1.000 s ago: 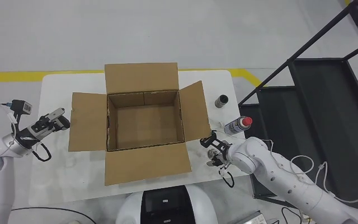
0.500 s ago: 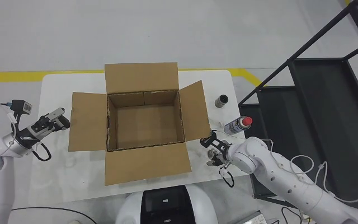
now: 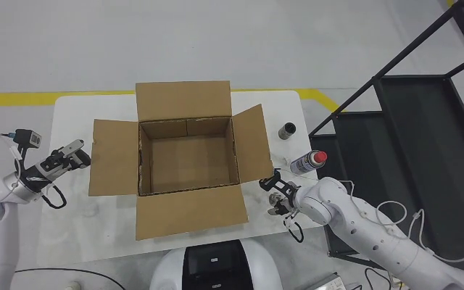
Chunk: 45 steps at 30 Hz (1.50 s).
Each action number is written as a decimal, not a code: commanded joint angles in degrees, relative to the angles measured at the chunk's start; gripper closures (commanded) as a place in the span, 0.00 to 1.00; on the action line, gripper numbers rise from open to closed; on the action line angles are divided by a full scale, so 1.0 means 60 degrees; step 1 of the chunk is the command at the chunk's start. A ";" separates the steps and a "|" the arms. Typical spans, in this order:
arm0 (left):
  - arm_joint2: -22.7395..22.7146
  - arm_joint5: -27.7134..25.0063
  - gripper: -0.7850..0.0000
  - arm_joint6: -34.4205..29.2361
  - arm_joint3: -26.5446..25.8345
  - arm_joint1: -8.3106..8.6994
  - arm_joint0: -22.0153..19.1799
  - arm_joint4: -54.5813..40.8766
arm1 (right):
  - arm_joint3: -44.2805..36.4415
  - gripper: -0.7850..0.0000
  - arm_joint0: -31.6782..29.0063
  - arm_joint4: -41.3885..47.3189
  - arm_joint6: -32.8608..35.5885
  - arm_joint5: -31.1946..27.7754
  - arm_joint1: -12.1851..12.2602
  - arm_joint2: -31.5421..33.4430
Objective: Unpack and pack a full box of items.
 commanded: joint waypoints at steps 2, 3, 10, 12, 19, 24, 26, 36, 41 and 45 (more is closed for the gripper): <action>0.0000 0.0000 0.00 0.0000 0.0000 0.0000 0.0000 0.0000 | 0.0000 0.00 0.0000 0.0000 0.0000 0.0000 0.0000 0.0000; 0.0000 0.0000 0.00 0.0000 0.0000 0.0000 0.0000 0.0000 | 0.0000 0.00 0.0000 0.0000 0.0000 0.0000 0.0000 0.0000; 0.0000 0.0000 0.00 0.0000 0.0000 0.0000 0.0000 0.0000 | 0.0000 0.00 0.0000 0.0000 0.0000 0.0000 0.0000 0.0000; 0.0000 0.0000 0.00 0.0000 0.0000 0.0000 0.0000 0.0000 | 0.0000 0.00 0.0000 0.0000 0.0000 0.0000 0.0000 0.0000; 0.0000 0.0000 0.00 0.0000 0.0000 0.0000 0.0000 0.0000 | 0.0000 0.00 0.0000 0.0000 0.0000 0.0000 0.0000 0.0000; 0.0000 0.0000 0.00 0.0000 0.0000 0.0000 0.0000 0.0000 | 0.0184 0.00 -0.0142 -0.0021 -0.0391 -0.0152 -0.0026 0.0001; 0.0000 0.0000 0.00 0.0000 0.0000 0.0000 0.0000 0.0000 | 0.0339 0.00 -0.0226 -0.0069 -0.0530 -0.0224 -0.0038 -0.0001; 0.0000 0.0000 0.00 0.0000 0.0000 0.0000 0.0000 0.0000 | 0.0747 0.00 -0.0118 -0.0163 -0.0695 -0.0422 -0.0189 -0.0077; 0.0000 0.0000 0.00 0.0000 0.0000 0.0000 0.0000 0.0000 | 0.1013 0.00 0.0023 -0.0223 -0.0708 -0.0526 -0.0298 -0.0202; 0.0000 0.0000 0.00 0.0000 0.0000 0.0000 0.0000 0.0000 | 0.1077 0.00 0.0054 -0.0249 -0.0763 -0.0632 -0.0359 -0.0247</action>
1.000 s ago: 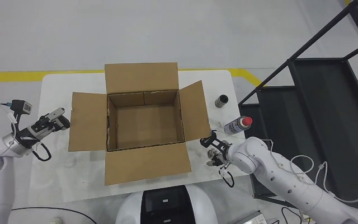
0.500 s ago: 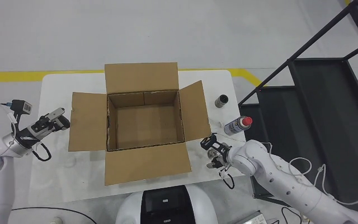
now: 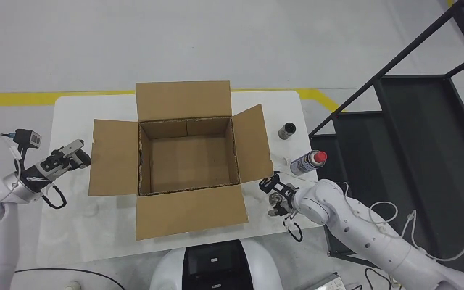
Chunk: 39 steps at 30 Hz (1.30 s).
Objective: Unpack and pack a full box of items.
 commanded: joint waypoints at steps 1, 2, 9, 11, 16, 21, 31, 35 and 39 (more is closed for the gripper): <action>0.0000 0.0000 0.00 0.0000 0.0000 0.0000 0.0000 0.0000 | 0.0023 0.01 0.0021 -0.0044 -0.0032 -0.0039 -0.0032 -0.0030; 0.0000 0.0000 0.00 0.0000 0.0000 0.0000 0.0000 0.0000 | 0.0044 0.04 0.0038 -0.0080 -0.0034 -0.0045 -0.0049 -0.0048; 0.0000 0.0000 0.00 0.0000 0.0000 0.0000 0.0000 0.0000 | 0.0514 0.33 0.0175 -0.0165 -0.0120 0.0119 -0.0178 -0.0079; 0.0000 0.0000 0.00 0.0000 0.0000 0.0000 0.0000 0.0000 | 0.0644 0.36 0.0204 -0.0191 -0.0145 0.0123 -0.0218 -0.0114; 0.0000 0.0000 0.00 0.0000 0.0000 0.0000 0.0000 0.0000 | 0.0894 0.29 0.0289 -0.0226 -0.0202 0.0099 -0.0331 -0.0241; 0.0000 0.0000 0.00 0.0000 0.0000 0.0000 0.0000 0.0000 | 0.1200 0.23 0.0422 -0.0206 -0.0319 0.0078 -0.0468 -0.0400; 0.0000 0.0000 0.00 0.0000 0.0000 0.0000 0.0000 0.0000 | 0.1515 0.56 0.0632 -0.0244 -0.0359 0.0029 -0.0683 -0.0566; 0.0000 0.0000 0.00 0.0000 0.0000 0.0000 0.0000 0.0000 | 0.1645 0.65 0.0681 -0.0356 -0.0317 -0.0007 -0.0740 -0.0592; 0.0000 0.0000 0.00 0.0000 0.0000 0.0000 0.0000 0.0000 | 0.1686 0.80 0.0673 -0.0404 -0.0299 -0.0048 -0.0780 -0.0572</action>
